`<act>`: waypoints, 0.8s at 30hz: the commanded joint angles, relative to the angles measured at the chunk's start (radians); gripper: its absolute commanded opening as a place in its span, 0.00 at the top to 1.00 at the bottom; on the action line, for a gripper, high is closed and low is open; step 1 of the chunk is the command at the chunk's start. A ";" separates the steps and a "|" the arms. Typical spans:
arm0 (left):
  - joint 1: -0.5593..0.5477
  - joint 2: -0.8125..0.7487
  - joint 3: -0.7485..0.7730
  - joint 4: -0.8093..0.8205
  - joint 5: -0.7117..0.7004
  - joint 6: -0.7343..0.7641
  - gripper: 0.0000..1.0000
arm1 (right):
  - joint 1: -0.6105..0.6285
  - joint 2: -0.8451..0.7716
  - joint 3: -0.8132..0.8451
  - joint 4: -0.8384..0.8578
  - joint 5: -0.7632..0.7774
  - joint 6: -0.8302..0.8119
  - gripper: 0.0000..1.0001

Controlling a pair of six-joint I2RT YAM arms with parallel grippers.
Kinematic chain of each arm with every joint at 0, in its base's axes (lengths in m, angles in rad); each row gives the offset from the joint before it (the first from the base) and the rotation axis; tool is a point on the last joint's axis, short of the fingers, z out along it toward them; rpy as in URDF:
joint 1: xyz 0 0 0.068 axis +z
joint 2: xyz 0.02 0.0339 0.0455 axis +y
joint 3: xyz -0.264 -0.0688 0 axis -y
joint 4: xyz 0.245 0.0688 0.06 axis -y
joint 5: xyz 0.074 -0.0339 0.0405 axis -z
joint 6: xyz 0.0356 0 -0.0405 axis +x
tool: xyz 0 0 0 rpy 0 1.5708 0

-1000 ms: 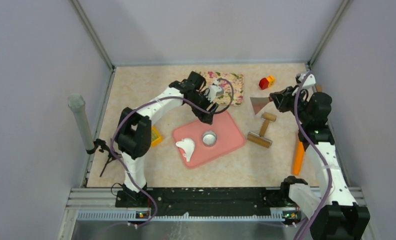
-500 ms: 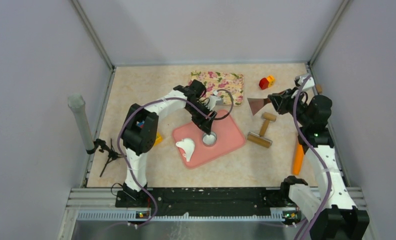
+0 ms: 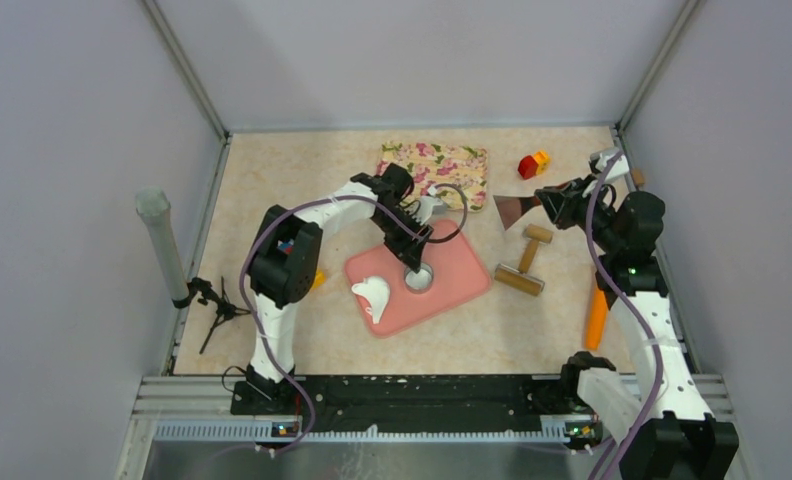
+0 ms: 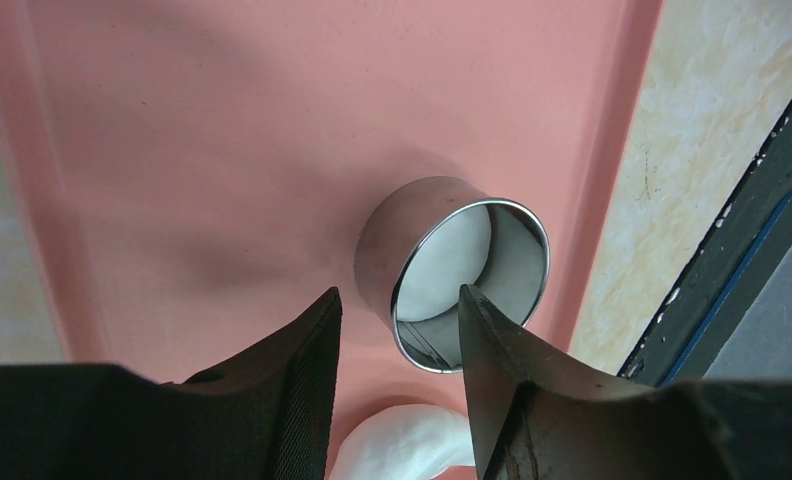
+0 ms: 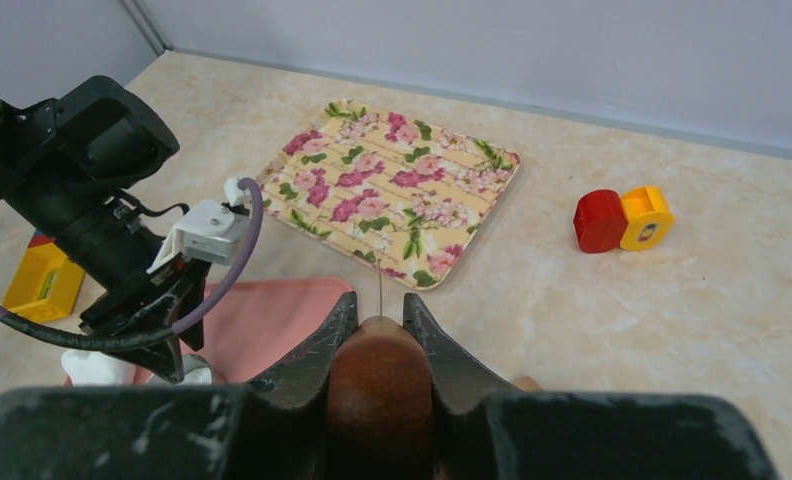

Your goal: Roll out the dumpling wrappers from the dough

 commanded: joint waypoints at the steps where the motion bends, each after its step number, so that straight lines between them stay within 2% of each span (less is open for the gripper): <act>1: -0.009 0.014 0.020 -0.018 0.001 0.015 0.53 | -0.010 -0.024 -0.005 0.064 -0.011 -0.007 1.00; 4: -0.010 0.019 0.025 -0.020 0.000 0.015 0.60 | -0.010 -0.024 -0.007 0.064 -0.012 -0.008 1.00; 13: -0.010 0.017 0.041 -0.025 -0.001 0.003 1.00 | -0.010 -0.022 -0.010 0.066 -0.015 -0.008 1.00; 18: -0.004 -0.042 0.040 -0.028 0.005 -0.007 1.00 | -0.010 0.001 -0.011 0.075 -0.047 0.014 1.00; 24: 0.050 -0.166 0.042 0.004 0.032 -0.037 1.00 | -0.010 0.068 -0.034 0.170 -0.185 0.135 1.00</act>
